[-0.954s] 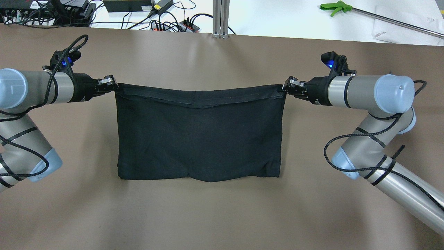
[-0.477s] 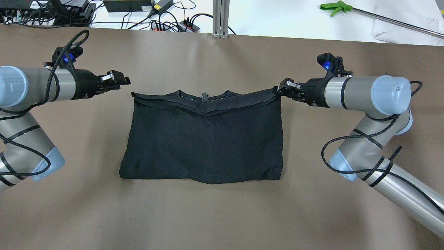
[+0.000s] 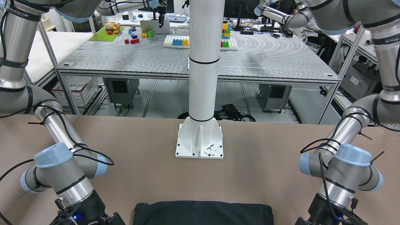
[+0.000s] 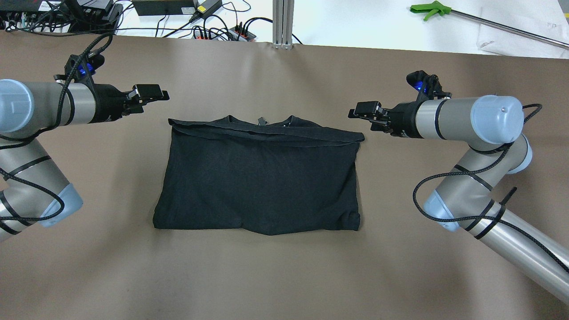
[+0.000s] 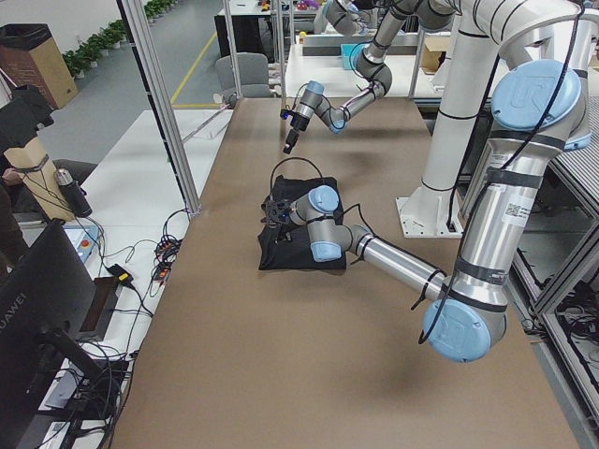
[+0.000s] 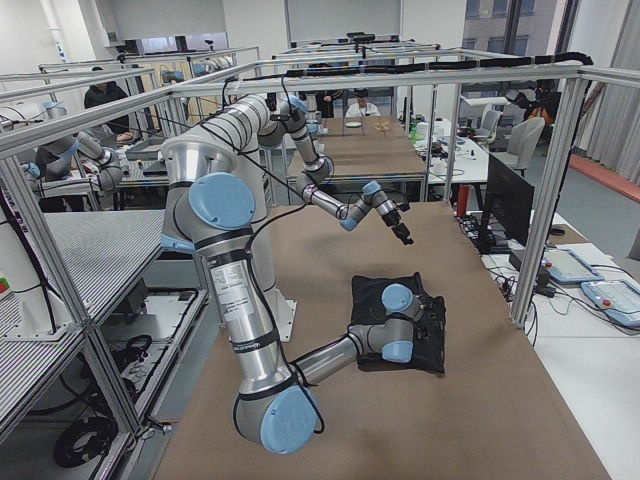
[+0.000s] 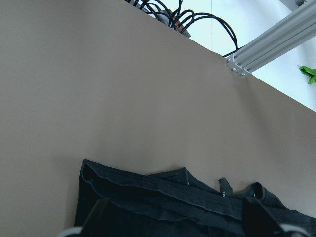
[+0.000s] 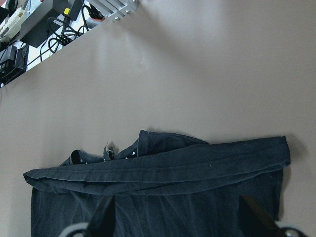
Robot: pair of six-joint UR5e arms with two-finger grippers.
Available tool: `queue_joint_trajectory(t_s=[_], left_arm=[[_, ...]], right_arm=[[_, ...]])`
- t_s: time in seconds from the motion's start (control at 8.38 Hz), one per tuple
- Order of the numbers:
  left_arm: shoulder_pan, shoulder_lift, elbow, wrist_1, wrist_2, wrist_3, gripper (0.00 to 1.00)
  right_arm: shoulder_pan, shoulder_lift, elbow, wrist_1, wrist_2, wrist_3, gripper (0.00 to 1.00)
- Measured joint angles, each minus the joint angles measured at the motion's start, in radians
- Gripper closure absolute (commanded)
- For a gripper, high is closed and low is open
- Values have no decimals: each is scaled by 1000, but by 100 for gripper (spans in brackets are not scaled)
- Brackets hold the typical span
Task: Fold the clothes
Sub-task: 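Open both grippers and move the right gripper to the folded edge nearest the robot, then grasp the folded edge with the right gripper and drag it toward the robot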
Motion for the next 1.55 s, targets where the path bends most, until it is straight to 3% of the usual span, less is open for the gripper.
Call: queue_joint_trajectory(t_s=[0.6, 0.95, 1.07, 1.19, 1.31, 1.43, 1.55], left_arm=[[-16, -61, -2, 91, 1, 1, 6], [-19, -66, -5, 96, 2, 3, 6], [-20, -66, -5, 96, 2, 3, 6], [-20, -66, -5, 96, 3, 4, 6], [-20, -65, -5, 96, 3, 7, 6], [-20, -64, -5, 95, 3, 9, 6], [-20, -62, -5, 95, 3, 10, 6]], right_arm=[[-91, -119, 112, -95, 136, 61, 7], [-186, -193, 121, -112, 115, 112, 9], [-225, -204, 117, -112, 75, 116, 15], [-257, -209, 116, -112, 41, 119, 42], [-279, -211, 116, -112, 20, 124, 92], [-295, -212, 116, -111, 2, 142, 100], [-305, -212, 117, -109, -9, 159, 100]])
